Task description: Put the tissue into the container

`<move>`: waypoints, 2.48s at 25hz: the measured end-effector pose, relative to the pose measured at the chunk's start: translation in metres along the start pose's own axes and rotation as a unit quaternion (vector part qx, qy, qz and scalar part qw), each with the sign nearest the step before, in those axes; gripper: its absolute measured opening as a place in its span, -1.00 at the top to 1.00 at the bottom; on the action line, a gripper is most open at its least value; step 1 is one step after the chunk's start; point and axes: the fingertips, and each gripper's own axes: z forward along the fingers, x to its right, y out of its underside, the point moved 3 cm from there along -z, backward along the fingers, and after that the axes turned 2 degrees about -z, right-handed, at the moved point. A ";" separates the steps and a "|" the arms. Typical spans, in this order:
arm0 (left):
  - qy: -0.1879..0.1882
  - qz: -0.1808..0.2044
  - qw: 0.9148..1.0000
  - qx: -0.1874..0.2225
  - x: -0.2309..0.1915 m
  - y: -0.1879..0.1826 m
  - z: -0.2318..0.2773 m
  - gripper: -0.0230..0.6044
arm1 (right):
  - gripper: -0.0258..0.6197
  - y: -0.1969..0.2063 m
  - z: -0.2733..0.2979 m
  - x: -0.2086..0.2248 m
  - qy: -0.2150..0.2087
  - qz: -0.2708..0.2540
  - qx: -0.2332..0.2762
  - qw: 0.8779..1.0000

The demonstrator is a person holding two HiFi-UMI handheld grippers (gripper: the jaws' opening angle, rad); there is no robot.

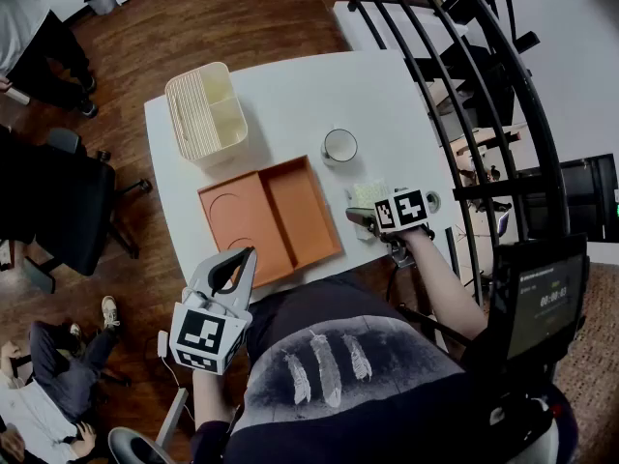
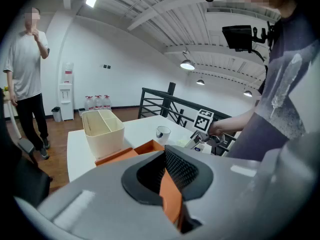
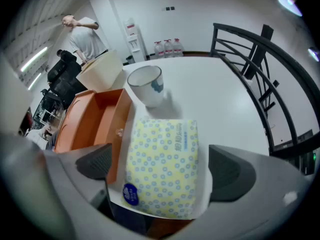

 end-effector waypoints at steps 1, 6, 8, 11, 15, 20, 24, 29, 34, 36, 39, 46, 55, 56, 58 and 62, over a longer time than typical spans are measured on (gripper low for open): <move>0.001 0.001 1.000 0.000 0.000 -0.001 0.001 0.88 | -0.93 0.003 0.007 0.003 0.005 -0.002 -0.013 1.000; 0.001 -0.001 1.000 -0.004 0.002 0.000 0.004 0.88 | -0.88 0.017 0.028 0.012 0.006 0.011 -0.049 0.999; -0.004 -0.011 1.000 -0.004 0.002 0.000 0.005 0.88 | -0.61 0.017 0.028 0.010 -0.005 0.014 -0.050 0.999; -0.007 -0.006 1.000 -0.011 0.003 0.000 0.005 0.88 | -0.56 0.016 0.028 0.009 -0.005 -0.005 -0.055 0.998; -0.009 0.000 1.000 -0.006 0.006 -0.001 0.003 0.88 | -0.54 0.011 0.008 0.003 -0.010 -0.005 -0.029 1.000; -0.013 -0.004 1.000 -0.005 0.004 0.005 -0.002 0.88 | -0.54 -0.034 -0.068 -0.063 -0.084 -0.060 0.069 0.992; -0.009 -0.001 1.000 0.001 0.004 0.011 -0.003 0.88 | -0.54 -0.058 -0.068 -0.129 -0.139 -0.076 0.093 0.983; -0.011 -0.006 1.000 0.006 -0.005 0.023 -0.006 0.88 | -0.54 -0.057 -0.008 -0.160 -0.141 -0.055 0.048 0.987; -0.019 -0.023 1.000 -0.004 -0.008 0.024 -0.019 0.88 | -0.54 -0.053 0.020 -0.160 -0.109 -0.057 0.005 0.992; -0.021 -0.026 0.999 -0.005 -0.008 0.025 -0.022 0.88 | -0.55 -0.050 0.031 -0.157 -0.099 -0.057 -0.005 0.993; -0.024 -0.025 0.999 -0.007 -0.008 0.026 -0.026 0.88 | -0.57 -0.046 0.039 -0.160 -0.100 -0.059 -0.008 0.993; -0.024 -0.024 0.999 -0.018 -0.007 0.028 -0.025 0.88 | -0.65 -0.047 0.030 -0.162 -0.117 -0.060 0.017 0.991; -0.024 -0.012 1.000 0.001 -0.008 0.018 -0.023 0.88 | -0.68 -0.063 -0.050 -0.177 -0.219 -0.115 0.095 0.964; -0.026 -0.013 1.000 0.005 -0.010 0.015 -0.024 0.88 | -0.68 -0.067 -0.065 -0.182 -0.236 -0.138 0.110 0.956; -0.031 -0.009 0.999 0.006 -0.014 0.006 -0.025 0.88 | -0.68 -0.078 -0.092 -0.186 -0.254 -0.185 0.146 0.938; -0.038 -0.005 0.999 0.008 -0.011 -0.009 -0.021 0.88 | -0.67 -0.093 -0.123 -0.184 -0.247 -0.276 0.204 0.906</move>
